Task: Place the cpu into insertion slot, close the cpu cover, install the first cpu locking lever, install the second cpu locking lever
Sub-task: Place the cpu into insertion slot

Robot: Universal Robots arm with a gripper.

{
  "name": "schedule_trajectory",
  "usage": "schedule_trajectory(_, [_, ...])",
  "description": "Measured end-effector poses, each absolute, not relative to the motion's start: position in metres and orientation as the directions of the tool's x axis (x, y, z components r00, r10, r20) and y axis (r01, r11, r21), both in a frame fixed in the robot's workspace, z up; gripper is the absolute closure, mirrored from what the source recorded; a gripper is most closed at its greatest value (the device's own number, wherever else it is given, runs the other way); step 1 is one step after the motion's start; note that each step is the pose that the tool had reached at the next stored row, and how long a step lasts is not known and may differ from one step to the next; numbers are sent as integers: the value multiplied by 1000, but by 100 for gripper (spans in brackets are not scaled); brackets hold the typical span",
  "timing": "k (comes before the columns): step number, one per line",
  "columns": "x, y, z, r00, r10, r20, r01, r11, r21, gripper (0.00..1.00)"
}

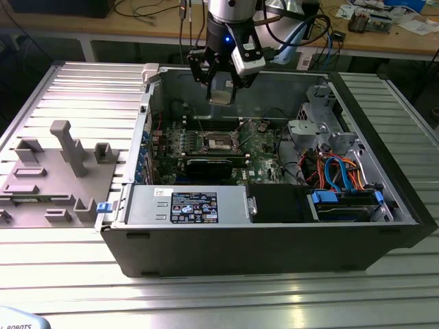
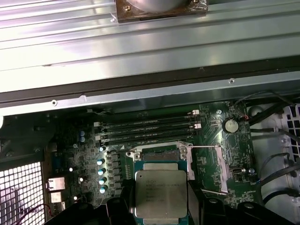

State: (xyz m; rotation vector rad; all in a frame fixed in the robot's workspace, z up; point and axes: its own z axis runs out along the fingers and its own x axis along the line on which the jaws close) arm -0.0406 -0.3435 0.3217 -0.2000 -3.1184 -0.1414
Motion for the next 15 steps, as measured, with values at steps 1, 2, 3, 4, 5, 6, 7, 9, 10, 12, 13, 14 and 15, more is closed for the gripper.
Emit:
schedule_trajectory(1, [-41, -344, 322, -991, 129, 19, 130, 988, 89, 45])
schedule_trajectory(2, [-41, -344, 322, -991, 130, 19, 131, 987, 89, 45])
schedule_trajectory(3, [-41, -344, 321, -991, 131, 19, 132, 987, 89, 45])
schedule_trajectory(4, [-41, -344, 321, -991, 132, 19, 133, 987, 89, 45])
schedule_trajectory(5, [-41, -344, 321, -991, 133, 19, 135, 987, 89, 45])
schedule_trajectory(6, [-41, -344, 321, -991, 135, 19, 136, 987, 89, 45])
schedule_trajectory(7, [-41, -344, 321, -991, 136, 19, 137, 987, 89, 45])
schedule_trajectory(9, [-41, -344, 321, -990, 138, 19, 139, 986, 89, 45])
schedule_trajectory(10, [-41, -344, 321, -990, 139, 19, 140, 986, 89, 45])
schedule_trajectory(12, [-41, -344, 321, -990, 140, 19, 142, 986, 89, 45])
schedule_trajectory(13, [-41, -344, 321, -990, 141, 19, 142, 986, 89, 45])
schedule_trajectory(14, [-41, -344, 321, -990, 142, 19, 144, 986, 89, 45])
schedule_trajectory(15, [-41, -344, 321, -989, 143, 19, 144, 985, 89, 45])
